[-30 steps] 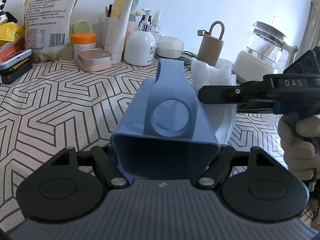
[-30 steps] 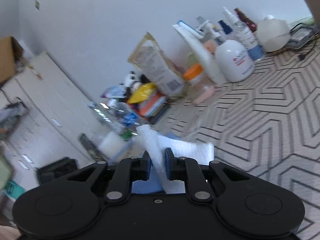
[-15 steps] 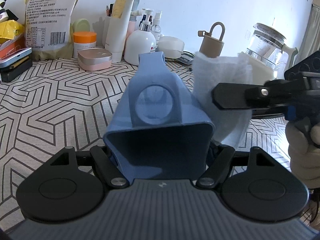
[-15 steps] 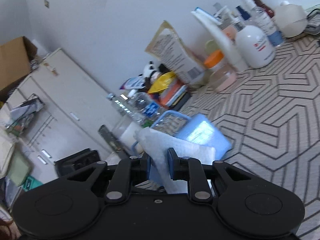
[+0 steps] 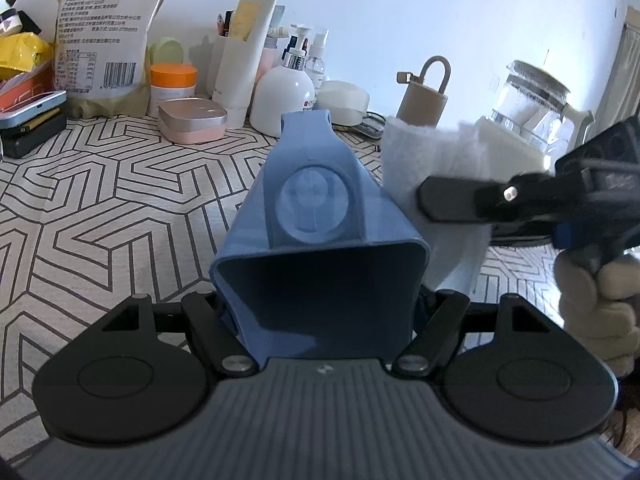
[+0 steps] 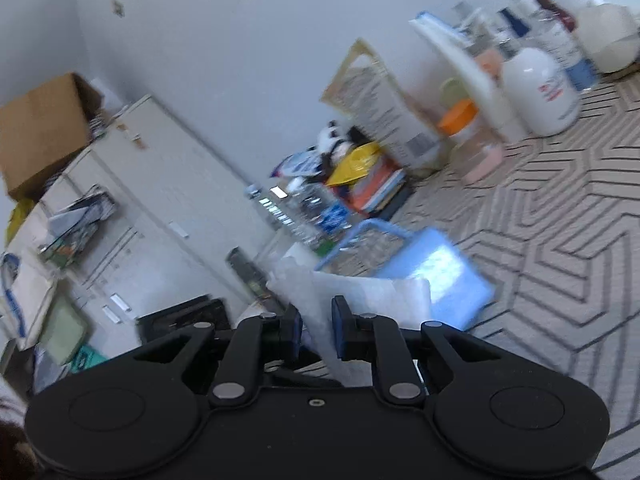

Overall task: Clean container
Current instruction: 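Rub the white wipe along the container's side wall with the right tool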

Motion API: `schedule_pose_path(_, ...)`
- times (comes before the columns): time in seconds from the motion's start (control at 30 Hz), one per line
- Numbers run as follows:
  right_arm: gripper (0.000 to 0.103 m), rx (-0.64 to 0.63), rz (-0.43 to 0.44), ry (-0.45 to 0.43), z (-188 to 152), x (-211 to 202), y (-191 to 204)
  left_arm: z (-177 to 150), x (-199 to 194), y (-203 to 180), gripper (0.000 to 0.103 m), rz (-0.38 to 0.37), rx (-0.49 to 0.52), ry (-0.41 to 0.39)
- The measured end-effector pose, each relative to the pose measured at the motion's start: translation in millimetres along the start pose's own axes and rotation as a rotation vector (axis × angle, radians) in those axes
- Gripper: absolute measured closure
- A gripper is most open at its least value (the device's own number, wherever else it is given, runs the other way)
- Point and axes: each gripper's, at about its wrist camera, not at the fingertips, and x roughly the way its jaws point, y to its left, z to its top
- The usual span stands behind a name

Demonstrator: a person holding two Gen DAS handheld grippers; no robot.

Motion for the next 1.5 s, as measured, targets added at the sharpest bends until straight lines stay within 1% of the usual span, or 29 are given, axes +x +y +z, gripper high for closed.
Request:
schedule_pose_path(0.1,0.085,0.025,-0.028,-0.003,2,0,-7,0,-1,1,0.029,-0.006,-0.011,-0.011)
schedule_pose_path(0.23,0.085,0.018,-0.051,-0.001,2,0,-8,1,-3,4,0.029,-0.018,-0.032,-0.028)
schedule_pose_path(0.67,0.085,0.082,-0.076,-0.007,2,-1,-20,2,-4,9,0.029,-0.050,-0.076,-0.034)
schedule_pose_path(0.8,0.083,0.097,-0.048,-0.021,3,-3,-20,1,-2,6,0.029,-0.053,-0.060,-0.028)
schedule_pose_path(0.97,0.083,0.062,0.004,-0.027,3,-4,-10,1,0,4,0.029,-0.054,-0.050,-0.020)
schedule_pose_path(1.07,0.083,0.037,0.045,-0.015,2,-1,-2,1,1,6,0.029,-0.053,-0.058,-0.017)
schedule_pose_path(1.23,0.083,-0.022,0.085,0.018,-2,4,13,0,1,6,0.029,-0.058,-0.058,-0.019)
schedule_pose_path(1.4,0.084,-0.014,0.084,0.001,1,1,11,-1,0,-1,0.029,-0.057,-0.014,-0.019)
schedule_pose_path(1.5,0.085,-0.005,0.050,-0.029,3,-5,7,-2,-2,-6,0.029,-0.055,0.017,-0.027)
